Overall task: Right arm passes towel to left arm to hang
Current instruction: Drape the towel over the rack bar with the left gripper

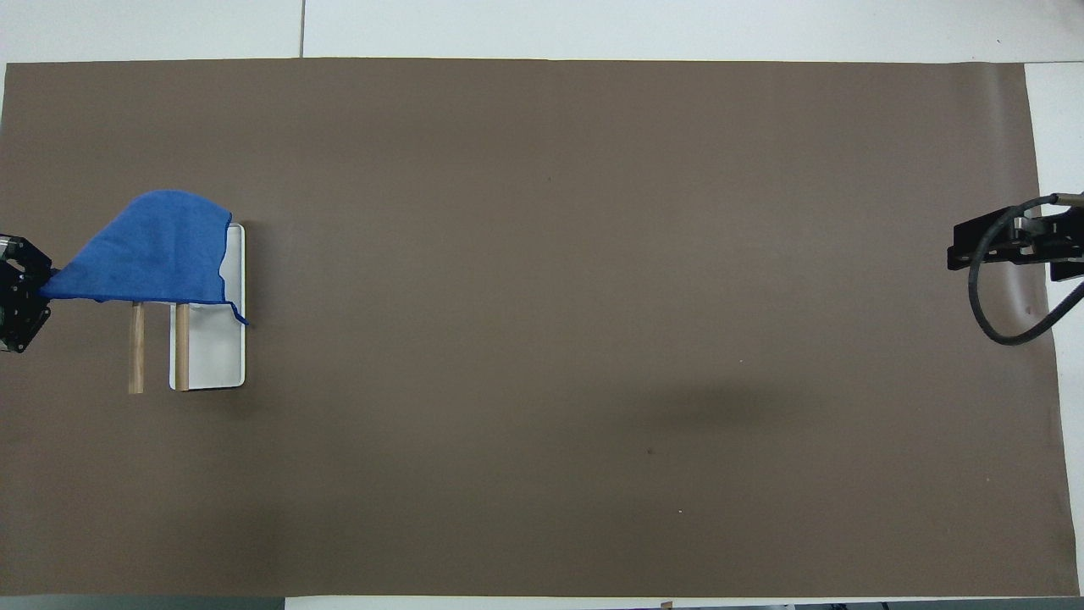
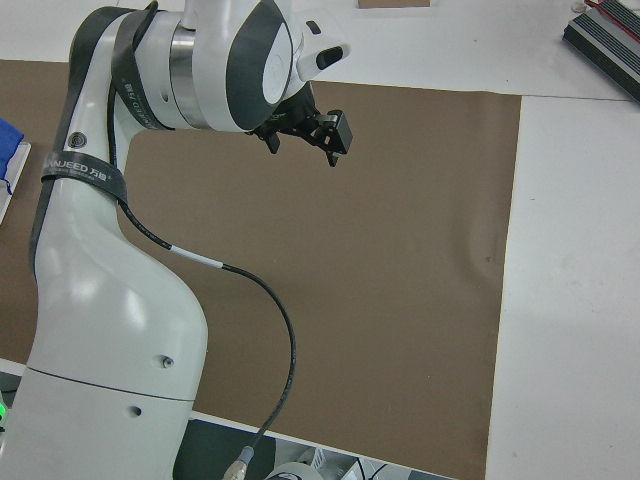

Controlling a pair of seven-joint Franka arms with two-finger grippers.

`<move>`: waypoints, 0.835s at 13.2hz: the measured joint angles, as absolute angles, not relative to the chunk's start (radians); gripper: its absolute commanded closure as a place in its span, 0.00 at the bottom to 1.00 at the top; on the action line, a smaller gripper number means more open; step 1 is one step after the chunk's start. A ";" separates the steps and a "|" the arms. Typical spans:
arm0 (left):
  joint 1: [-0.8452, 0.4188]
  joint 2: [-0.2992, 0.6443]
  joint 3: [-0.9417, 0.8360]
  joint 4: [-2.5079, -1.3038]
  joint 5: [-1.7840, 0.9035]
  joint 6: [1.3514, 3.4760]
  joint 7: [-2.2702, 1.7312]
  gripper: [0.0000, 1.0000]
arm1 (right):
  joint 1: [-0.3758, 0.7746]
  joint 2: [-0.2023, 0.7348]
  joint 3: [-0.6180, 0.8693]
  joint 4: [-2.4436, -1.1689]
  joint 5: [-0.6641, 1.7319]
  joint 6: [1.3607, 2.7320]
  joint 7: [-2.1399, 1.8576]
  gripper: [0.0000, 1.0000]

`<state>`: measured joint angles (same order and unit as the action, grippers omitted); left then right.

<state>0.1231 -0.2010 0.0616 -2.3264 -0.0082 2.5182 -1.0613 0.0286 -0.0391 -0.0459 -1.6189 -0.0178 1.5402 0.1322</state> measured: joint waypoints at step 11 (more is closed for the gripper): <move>0.156 -0.209 0.066 -2.331 -0.008 2.514 -0.881 0.00 | 0.019 -0.039 -0.046 -1.619 -0.018 1.540 0.132 0.00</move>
<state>0.1558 -0.2092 0.0659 -2.3312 -0.0080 2.5142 -0.8813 0.0193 -0.0393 -0.0458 -1.6194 -0.0178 1.5402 0.1322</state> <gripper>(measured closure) 0.520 0.000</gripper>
